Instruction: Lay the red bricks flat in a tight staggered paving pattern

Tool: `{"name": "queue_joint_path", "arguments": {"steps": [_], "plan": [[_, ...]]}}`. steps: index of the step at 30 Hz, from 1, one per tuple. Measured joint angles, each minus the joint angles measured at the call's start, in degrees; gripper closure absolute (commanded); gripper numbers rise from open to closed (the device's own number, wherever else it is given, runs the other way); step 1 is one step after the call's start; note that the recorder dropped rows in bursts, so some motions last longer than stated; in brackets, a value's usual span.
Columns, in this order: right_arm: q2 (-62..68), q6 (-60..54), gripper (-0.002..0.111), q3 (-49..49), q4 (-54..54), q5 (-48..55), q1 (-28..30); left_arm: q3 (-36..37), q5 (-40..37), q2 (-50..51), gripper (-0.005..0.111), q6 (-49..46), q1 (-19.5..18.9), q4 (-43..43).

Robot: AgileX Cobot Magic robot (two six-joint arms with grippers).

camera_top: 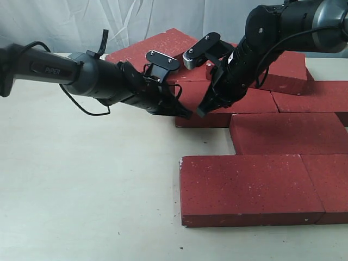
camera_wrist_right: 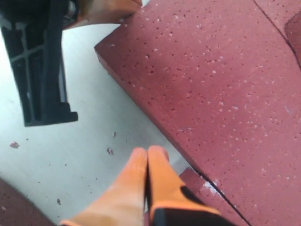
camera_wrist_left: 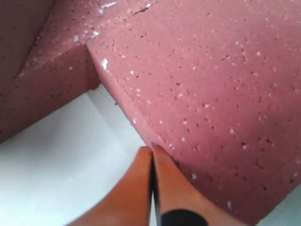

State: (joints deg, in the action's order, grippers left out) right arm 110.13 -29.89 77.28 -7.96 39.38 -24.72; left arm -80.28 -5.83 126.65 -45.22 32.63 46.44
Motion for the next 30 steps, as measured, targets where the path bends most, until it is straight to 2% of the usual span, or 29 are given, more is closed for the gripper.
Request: {"name": "queue_joint_path", "arguments": {"steps": [11, 20, 30], "plan": [[0.00, 0.00, 0.109, 0.00, 0.00, 0.00, 0.00, -1.06, -1.01, 0.83, 0.107, 0.00, -0.12, -1.88], [0.00, 0.00, 0.109, 0.00, 0.12, 0.00, 0.00, -1.56, -2.97, 1.38, 0.107, 0.00, -3.45, -3.34], [0.40, -0.26, 0.109, 0.00, -0.92, 2.72, 0.00, -1.56, -14.09, -5.65, 0.107, 0.00, -4.09, -6.69]]}}
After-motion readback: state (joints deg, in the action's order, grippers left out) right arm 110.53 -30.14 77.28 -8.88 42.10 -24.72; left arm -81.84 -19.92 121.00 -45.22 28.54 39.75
